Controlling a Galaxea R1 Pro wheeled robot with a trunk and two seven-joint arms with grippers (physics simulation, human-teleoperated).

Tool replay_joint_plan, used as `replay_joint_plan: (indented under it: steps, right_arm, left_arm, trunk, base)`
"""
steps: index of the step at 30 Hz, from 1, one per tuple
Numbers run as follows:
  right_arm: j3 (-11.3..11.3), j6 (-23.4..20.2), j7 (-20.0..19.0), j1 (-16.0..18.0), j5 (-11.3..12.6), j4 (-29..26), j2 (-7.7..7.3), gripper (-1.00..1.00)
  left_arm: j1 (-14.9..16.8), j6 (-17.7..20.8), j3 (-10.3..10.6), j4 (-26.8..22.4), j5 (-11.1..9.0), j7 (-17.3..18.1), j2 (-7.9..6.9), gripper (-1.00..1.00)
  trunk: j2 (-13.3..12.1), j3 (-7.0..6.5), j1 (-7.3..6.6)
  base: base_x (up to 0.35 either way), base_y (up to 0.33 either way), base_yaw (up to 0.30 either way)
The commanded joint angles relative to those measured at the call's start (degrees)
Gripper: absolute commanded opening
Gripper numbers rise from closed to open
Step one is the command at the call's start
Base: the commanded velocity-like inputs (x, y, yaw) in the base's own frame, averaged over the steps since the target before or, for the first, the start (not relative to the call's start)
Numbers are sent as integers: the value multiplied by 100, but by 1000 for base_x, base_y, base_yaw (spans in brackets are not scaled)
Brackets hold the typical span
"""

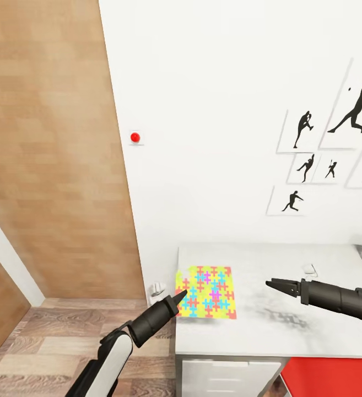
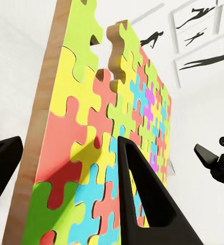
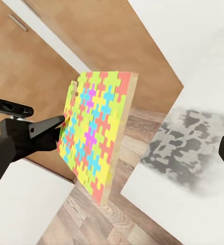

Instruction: Put all the toys in the child's room - the three board games (two on the bed and one on the table), the two jigsaw puzzles on the table, and the tennis ball on the table - inside the toy box on the table in the child's room.

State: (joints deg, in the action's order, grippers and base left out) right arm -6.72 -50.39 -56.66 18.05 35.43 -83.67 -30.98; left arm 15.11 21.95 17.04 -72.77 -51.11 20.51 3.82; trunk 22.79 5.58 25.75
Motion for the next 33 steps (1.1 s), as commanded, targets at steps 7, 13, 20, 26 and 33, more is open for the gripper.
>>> replay_joint_plan:
  steps: [7, 13, 20, 26, 33]
  right_arm:
    - [-6, -30, -11, 6, 8, 0, -3, 100]
    - [-10, -31, -11, 6, 8, -1, -4, 100]
    - [-10, -32, -11, 6, 5, -1, -4, 100]
    - [-6, -32, -11, 6, 7, -1, -4, 100]
    - [1, -32, -17, 6, 7, -1, -4, 100]
  left_arm:
    - [19, 47, 104, -1, -64, 136, 9, -100]
    - [27, 47, 169, 0, -59, 292, 31, -100]
    - [35, 47, 262, -9, -62, 403, 73, -100]
    - [41, 47, 360, -40, -64, 435, 104, -100]
    - [54, 47, 475, -75, -65, 429, 146, -100]
  trunk:
    - [13, 13, 4]
    - [13, 13, 4]
    - [13, 13, 4]
    - [13, 13, 4]
    - [13, 13, 4]
  base:
    - [0, 0, 0]
    - [0, 0, 0]
    - [0, 0, 0]
    - [0, 0, 0]
    - [0, 0, 0]
